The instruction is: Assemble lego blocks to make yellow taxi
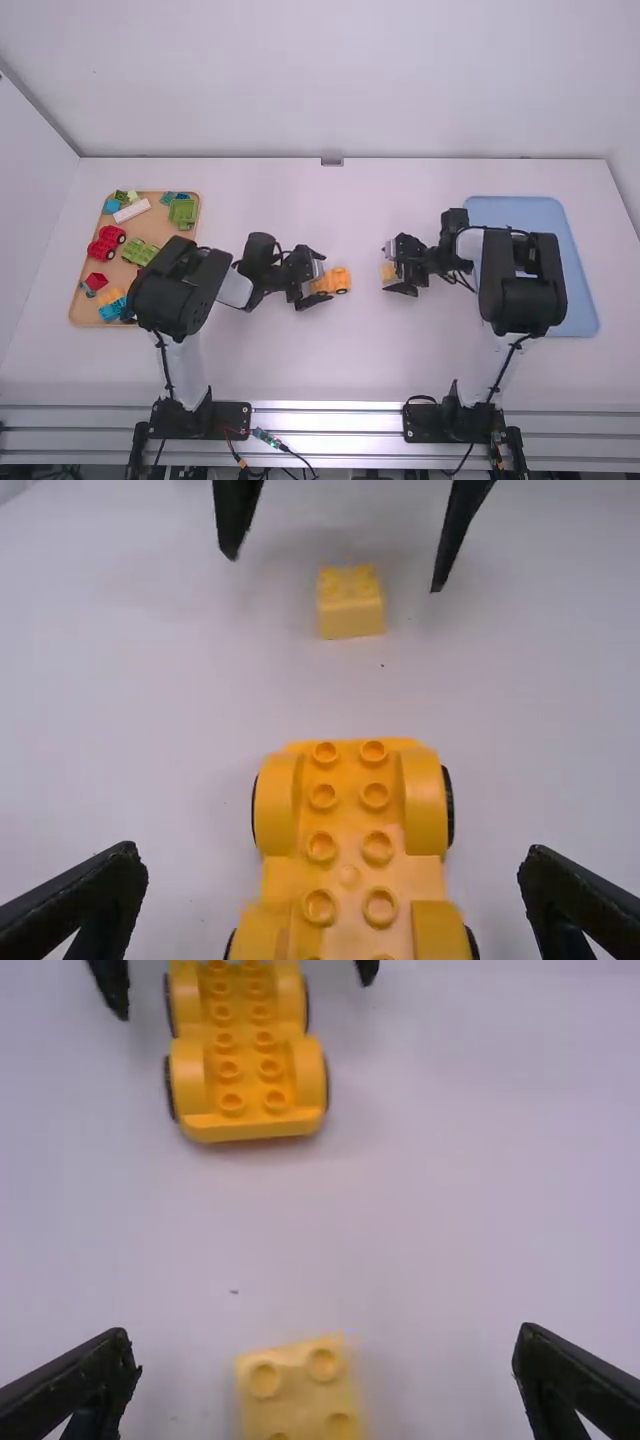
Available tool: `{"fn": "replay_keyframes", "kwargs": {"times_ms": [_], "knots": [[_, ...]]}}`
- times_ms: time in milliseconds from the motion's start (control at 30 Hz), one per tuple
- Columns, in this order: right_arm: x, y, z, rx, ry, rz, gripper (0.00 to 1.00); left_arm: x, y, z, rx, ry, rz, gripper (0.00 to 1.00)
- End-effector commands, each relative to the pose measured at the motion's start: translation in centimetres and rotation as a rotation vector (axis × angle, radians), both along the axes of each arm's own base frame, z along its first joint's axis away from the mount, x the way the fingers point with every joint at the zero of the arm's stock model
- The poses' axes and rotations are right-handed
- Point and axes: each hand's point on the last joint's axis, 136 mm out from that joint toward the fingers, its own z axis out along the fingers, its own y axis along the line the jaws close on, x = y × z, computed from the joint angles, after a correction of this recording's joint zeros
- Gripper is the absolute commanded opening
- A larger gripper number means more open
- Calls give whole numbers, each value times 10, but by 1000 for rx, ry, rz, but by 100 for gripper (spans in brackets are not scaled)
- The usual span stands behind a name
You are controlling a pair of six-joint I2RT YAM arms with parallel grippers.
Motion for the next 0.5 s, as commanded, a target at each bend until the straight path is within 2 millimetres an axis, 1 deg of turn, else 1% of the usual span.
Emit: {"fn": "replay_keyframes", "kwargs": {"times_ms": [0,67,133,267,300,367,467], "knots": [[1,0,5,8,-93,130,99,-9,3,-6,-21,49,20,99],[-2,-3,5,4,-106,170,99,-10,5,-5,-27,37,36,99],[4,-8,2,8,-91,154,99,-15,7,-3,-37,5,36,99],[13,-6,-11,32,-47,115,99,-20,8,-1,-44,-16,36,99],[14,-5,-15,33,-35,118,99,-19,8,0,-51,-7,45,99],[14,-6,-17,39,-4,138,99,-17,7,1,-60,11,54,99],[11,-6,-13,46,7,168,99,-12,5,0,-54,34,52,99]]}}
